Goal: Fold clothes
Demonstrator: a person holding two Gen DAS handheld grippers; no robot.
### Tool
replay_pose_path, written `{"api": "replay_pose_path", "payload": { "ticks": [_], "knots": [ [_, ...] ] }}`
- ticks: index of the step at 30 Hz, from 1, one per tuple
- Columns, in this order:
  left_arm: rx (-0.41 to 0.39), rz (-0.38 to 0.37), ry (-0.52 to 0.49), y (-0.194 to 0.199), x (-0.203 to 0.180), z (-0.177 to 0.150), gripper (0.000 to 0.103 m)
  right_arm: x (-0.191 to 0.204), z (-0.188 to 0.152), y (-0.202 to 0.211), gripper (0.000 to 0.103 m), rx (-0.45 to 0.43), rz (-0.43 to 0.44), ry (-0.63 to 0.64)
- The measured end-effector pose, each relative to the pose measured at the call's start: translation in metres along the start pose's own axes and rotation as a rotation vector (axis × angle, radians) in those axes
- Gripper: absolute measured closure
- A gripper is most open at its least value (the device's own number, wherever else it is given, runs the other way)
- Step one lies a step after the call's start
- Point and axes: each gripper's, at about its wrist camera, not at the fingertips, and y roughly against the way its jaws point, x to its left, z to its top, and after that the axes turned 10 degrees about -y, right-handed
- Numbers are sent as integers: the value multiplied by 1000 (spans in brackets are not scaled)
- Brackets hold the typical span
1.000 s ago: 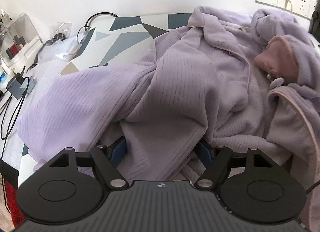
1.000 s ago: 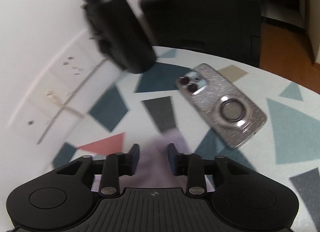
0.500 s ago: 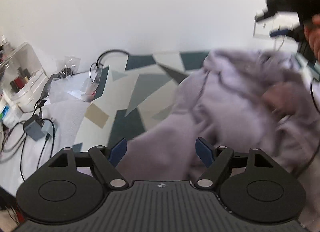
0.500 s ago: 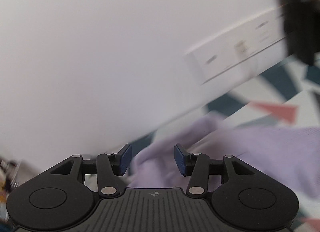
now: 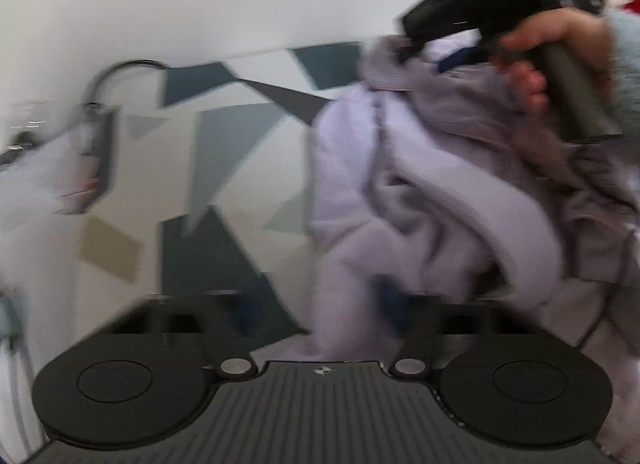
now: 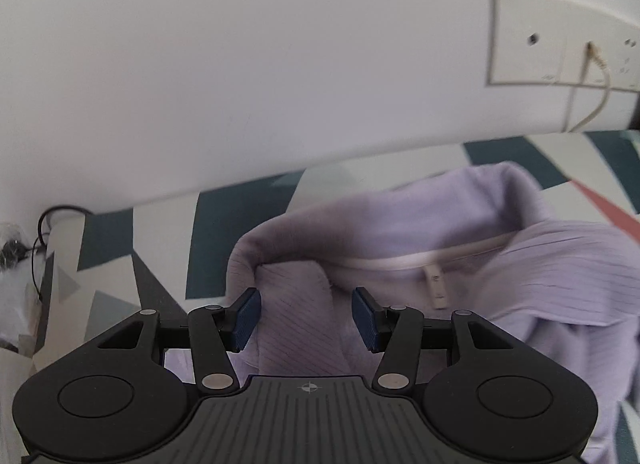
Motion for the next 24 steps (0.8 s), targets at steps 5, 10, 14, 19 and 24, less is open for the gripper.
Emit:
{"api": "replay_pose_path", "payload": {
  "ticks": [5,10,14,19,24],
  "knots": [
    [-10,3,23,7,14,0,93,-4,0,-10,97,8,45,-17],
    [-2,37,35,4,34,3,43,-14,2,-8,96,0,57,-99],
    [-22,-8,21,-2,27,8,26,-14,3,-10,77,21,48,-111],
    [-21,-31,71,-9,24,12,95,-9,-1,-17,75,22,32,-101],
    [-92,96,147,13,43,14,95,1,-4,-9,98,-21,33,-65]
  ]
}}
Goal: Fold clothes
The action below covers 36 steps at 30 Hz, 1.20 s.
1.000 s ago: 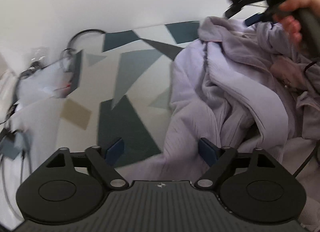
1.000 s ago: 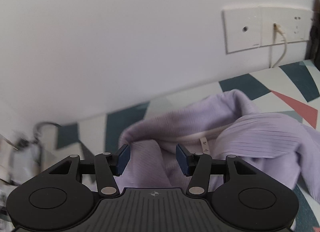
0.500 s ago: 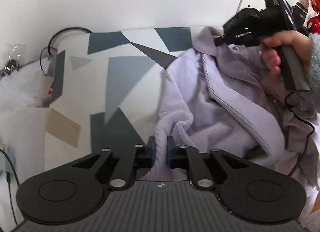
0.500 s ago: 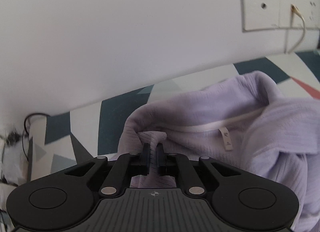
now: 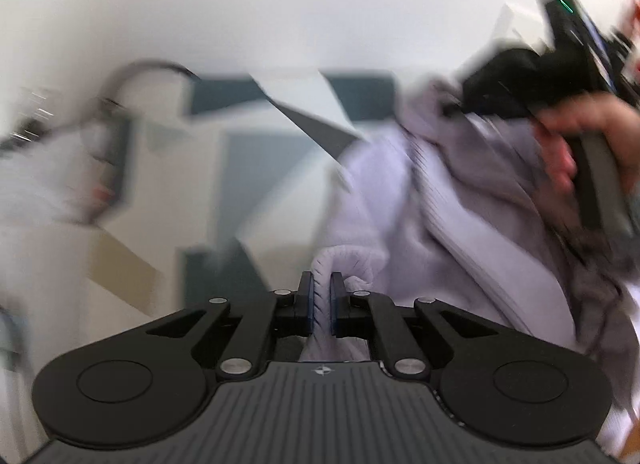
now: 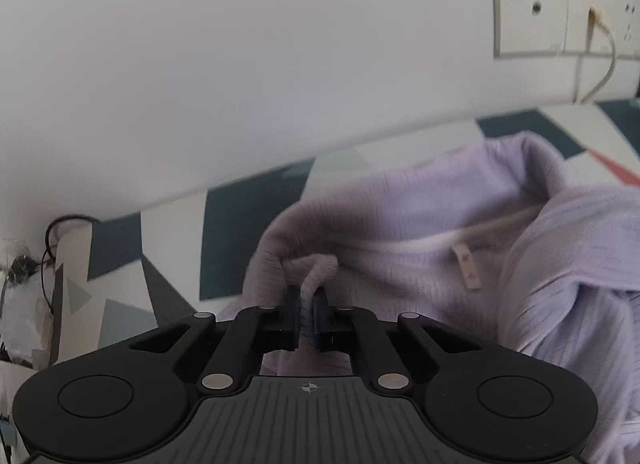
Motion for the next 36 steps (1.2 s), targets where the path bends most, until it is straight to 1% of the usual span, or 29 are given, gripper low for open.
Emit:
{"api": "replay_pose_path", "payload": {
  "ticks": [1,3,6,7,9,11,14,15,16,17,19,20,21,24,26,27,28,30,31,33,36],
  "knots": [
    [-30,41,25,7,9,3,95,2,2,6,99,-30,16,-1],
    [-89,114,73,19,28,13,96,6,9,22,99,-120,69,-19],
    [-153,183,134,27,51,34,96,12,23,40,99,-227,137,-84],
    [-171,200,133,26,53,40,96,13,28,45,99,-256,158,-114],
    [-200,249,88,17,51,52,95,17,39,47,99,-304,176,-155],
    [-204,295,51,-2,49,61,95,21,46,39,99,-328,165,-173],
    [-168,316,79,-41,54,66,94,16,53,17,99,-334,110,-219],
    [-138,323,71,-56,53,65,91,12,51,9,99,-309,89,-221],
    [-88,335,47,-71,51,64,87,8,50,1,98,-283,68,-223],
    [-39,348,22,-81,48,62,86,5,49,-7,95,-258,47,-225],
    [-7,367,-4,-81,42,50,78,-3,47,-23,63,-207,6,-228],
    [-28,357,-5,-73,41,46,74,-8,43,-19,60,-203,5,-235],
    [-42,337,1,-62,41,43,66,-13,40,-15,61,-199,5,-242],
    [-83,263,14,-29,37,35,64,-28,32,15,62,-192,86,-264],
    [-115,215,7,-2,28,29,59,-37,27,37,62,-182,138,-285],
    [-132,195,4,12,23,25,49,-41,24,48,60,-177,164,-295],
    [-150,187,2,26,17,18,42,-43,15,57,59,-160,173,-283],
    [-165,175,9,48,6,3,40,-47,-2,77,59,-125,191,-259],
    [-166,165,17,58,0,-5,39,-49,-11,87,56,-108,200,-246],
    [-151,144,40,73,-11,-24,38,-53,-33,103,52,-76,191,-223],
    [-106,164,63,86,-29,-52,38,-59,-61,121,52,-36,181,-188]
  ]
}}
